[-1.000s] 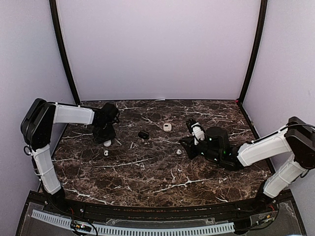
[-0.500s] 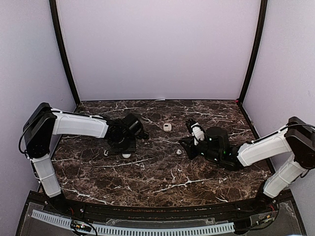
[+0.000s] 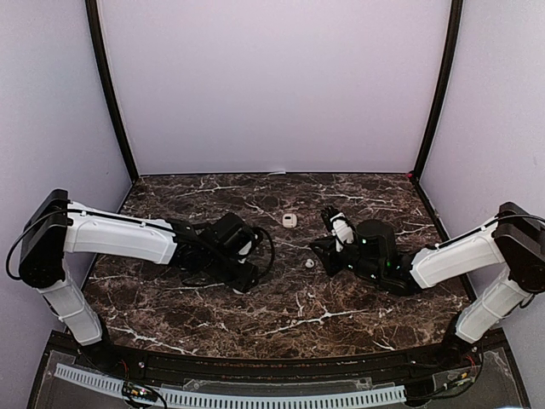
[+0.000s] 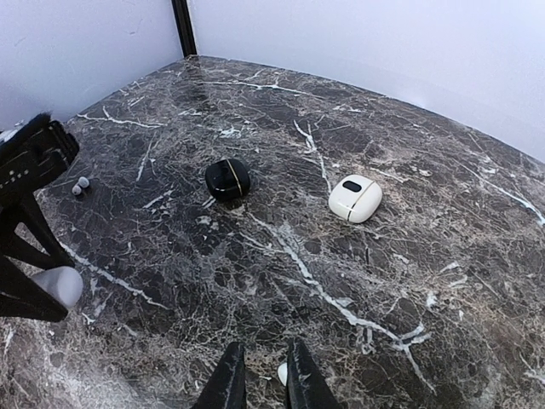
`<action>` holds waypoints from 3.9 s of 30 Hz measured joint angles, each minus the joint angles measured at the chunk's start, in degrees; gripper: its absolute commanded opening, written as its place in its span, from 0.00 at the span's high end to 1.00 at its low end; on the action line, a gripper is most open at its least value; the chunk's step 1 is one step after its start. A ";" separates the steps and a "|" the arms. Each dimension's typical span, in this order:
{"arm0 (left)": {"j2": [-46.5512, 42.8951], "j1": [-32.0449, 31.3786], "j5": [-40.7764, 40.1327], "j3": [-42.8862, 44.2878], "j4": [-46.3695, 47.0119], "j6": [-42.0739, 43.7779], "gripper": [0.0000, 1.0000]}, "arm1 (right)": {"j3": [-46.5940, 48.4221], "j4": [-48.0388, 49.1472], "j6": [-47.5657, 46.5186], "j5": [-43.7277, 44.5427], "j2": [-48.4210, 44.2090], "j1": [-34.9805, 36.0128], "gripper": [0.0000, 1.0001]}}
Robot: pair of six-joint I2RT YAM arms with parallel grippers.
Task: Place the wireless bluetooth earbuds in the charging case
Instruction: Move the charging case to the center of the board, then rotate the charging case at the center of the board.
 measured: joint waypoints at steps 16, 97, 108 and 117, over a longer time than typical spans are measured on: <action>5.77 0.00 20.65 5.66 -1.18 30.05 0.55 | 0.00 -0.02 -0.57 0.46 0.00 0.00 0.83; -1.36 6.05 11.13 -16.57 25.94 -6.19 0.35 | 19.12 -16.28 -3.48 -20.68 22.80 3.80 0.83; -11.72 6.14 18.62 -21.31 30.42 2.47 0.11 | 14.38 -12.87 -2.60 -15.23 16.44 3.72 0.83; -13.94 5.44 20.35 -28.37 37.33 14.32 0.01 | 12.61 -10.91 -2.40 -15.06 15.47 3.72 0.81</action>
